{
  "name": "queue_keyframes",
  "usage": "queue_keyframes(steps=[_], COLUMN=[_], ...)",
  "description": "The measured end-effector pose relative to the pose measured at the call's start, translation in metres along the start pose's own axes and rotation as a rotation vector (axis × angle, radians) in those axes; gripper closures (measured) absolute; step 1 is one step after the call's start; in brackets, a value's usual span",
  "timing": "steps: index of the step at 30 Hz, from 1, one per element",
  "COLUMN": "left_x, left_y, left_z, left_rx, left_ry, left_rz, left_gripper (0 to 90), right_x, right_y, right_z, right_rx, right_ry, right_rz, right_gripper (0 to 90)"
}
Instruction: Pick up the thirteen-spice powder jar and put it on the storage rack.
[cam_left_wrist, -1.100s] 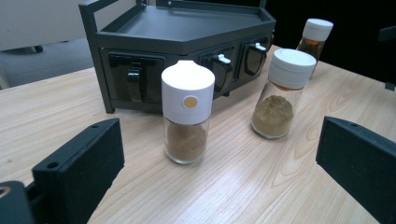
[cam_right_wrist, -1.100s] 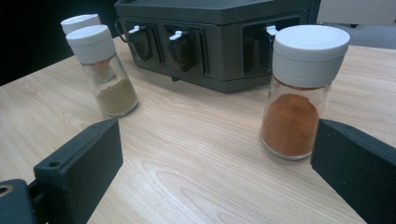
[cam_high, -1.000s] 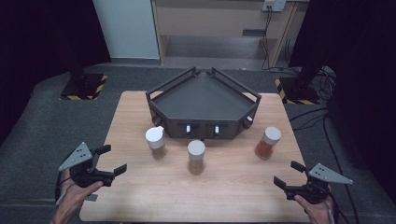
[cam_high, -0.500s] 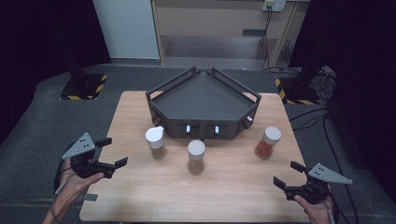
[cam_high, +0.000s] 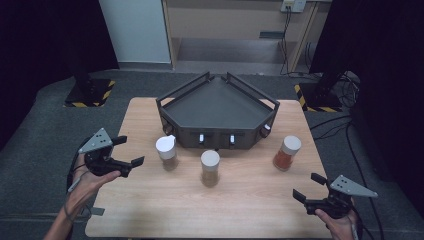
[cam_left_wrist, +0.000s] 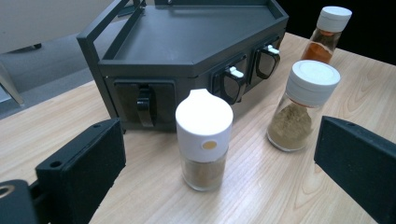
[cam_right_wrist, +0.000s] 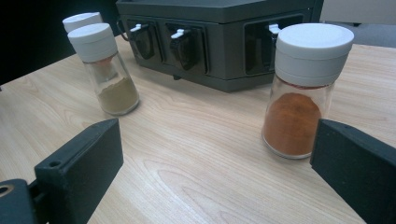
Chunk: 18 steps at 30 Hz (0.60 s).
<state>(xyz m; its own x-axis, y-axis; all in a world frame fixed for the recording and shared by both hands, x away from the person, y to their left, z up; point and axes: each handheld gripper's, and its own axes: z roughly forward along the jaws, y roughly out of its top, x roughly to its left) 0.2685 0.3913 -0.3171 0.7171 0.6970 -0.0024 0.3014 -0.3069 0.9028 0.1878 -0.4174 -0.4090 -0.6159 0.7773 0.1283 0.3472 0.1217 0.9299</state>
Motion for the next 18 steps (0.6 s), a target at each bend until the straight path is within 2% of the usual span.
queue_keyframes(steps=[14,18], left_x=[0.006,0.008], left_y=[0.023,0.025], left_z=[0.024,0.029], left_rx=[0.043,0.044], left_ry=[-0.014,-0.021], left_rz=[0.023,0.024], left_gripper=[0.8,0.8], right_x=[0.0,-0.001], right_y=[0.0,0.0], right_z=[0.0,0.0], right_rx=[0.004,0.002], right_ry=[0.003,0.003], right_rz=[0.004,0.002], right_gripper=[3.2,3.2])
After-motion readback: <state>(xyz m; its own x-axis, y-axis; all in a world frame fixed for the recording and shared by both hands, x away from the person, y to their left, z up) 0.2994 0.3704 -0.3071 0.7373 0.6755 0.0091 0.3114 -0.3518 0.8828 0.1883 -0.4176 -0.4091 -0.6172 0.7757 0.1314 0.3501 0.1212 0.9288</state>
